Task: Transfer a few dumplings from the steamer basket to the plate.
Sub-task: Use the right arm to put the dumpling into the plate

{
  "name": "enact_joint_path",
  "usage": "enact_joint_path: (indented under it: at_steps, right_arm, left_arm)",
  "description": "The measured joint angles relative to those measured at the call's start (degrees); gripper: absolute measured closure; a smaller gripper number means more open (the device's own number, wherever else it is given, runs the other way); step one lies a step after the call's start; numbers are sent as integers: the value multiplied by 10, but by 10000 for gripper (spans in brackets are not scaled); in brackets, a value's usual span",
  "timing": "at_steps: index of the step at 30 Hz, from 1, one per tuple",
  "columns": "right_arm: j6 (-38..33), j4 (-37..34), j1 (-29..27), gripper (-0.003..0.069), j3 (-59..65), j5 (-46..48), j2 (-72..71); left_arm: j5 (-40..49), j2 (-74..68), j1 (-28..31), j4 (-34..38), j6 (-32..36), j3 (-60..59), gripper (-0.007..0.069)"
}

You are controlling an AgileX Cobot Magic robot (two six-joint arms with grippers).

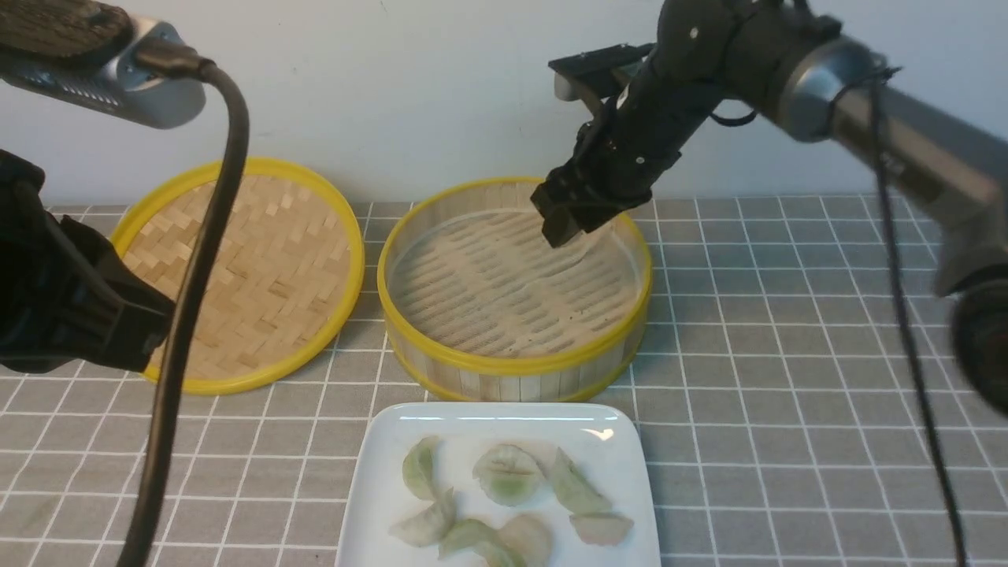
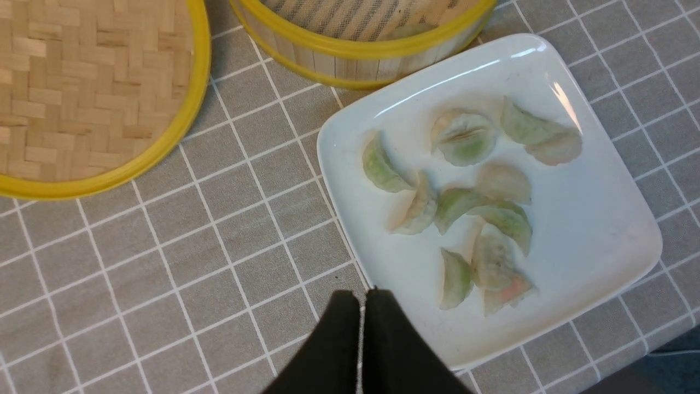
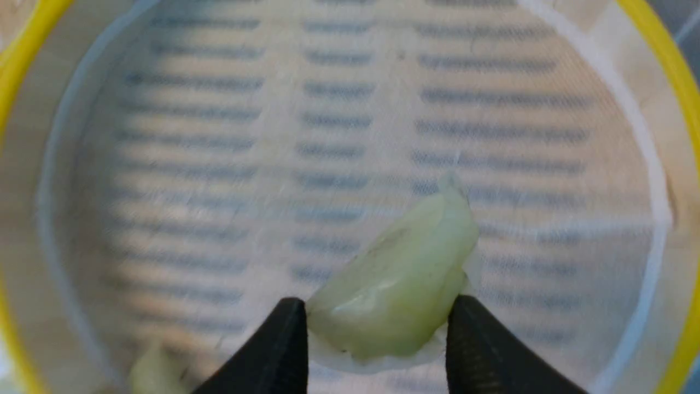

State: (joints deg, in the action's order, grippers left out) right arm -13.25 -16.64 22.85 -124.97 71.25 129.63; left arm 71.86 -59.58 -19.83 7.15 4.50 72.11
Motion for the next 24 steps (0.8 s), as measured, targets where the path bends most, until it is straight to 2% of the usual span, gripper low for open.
enact_joint_path:
  at_steps: [1, 4, 7, 8, 11, 17, 22, 24]
  right_arm:
    - [1, -2, 7, 358, 79, 0, -50]
    - [1, -11, 32, 358, 200, -1, -138]
    - [2, -16, 52, 358, 278, -1, -183]
    - [2, -20, 79, 358, 344, -2, -227]
    - [4, -33, 115, 358, 433, -26, -266]
    - [4, -46, 176, 358, 533, -102, -258]
    - [19, -46, 179, 362, 539, -126, -225]
    - [32, -46, 179, 339, 539, -127, -217]
  left_arm:
    - [0, 0, 0, 0, 0, 0, 629]
    - [0, 0, 0, 0, 1, 0, 629]
    - [0, 0, 0, 0, 2, 0, 629]
    - [0, 0, 0, 0, 3, 0, 629]
    - [-1, 0, 0, 0, 4, 0, 629]
    - [-13, 0, 0, 0, 7, 0, 629]
    - [-13, 0, 0, 0, 19, 0, 629]
    - [-13, 0, 0, 0, 21, 0, 629]
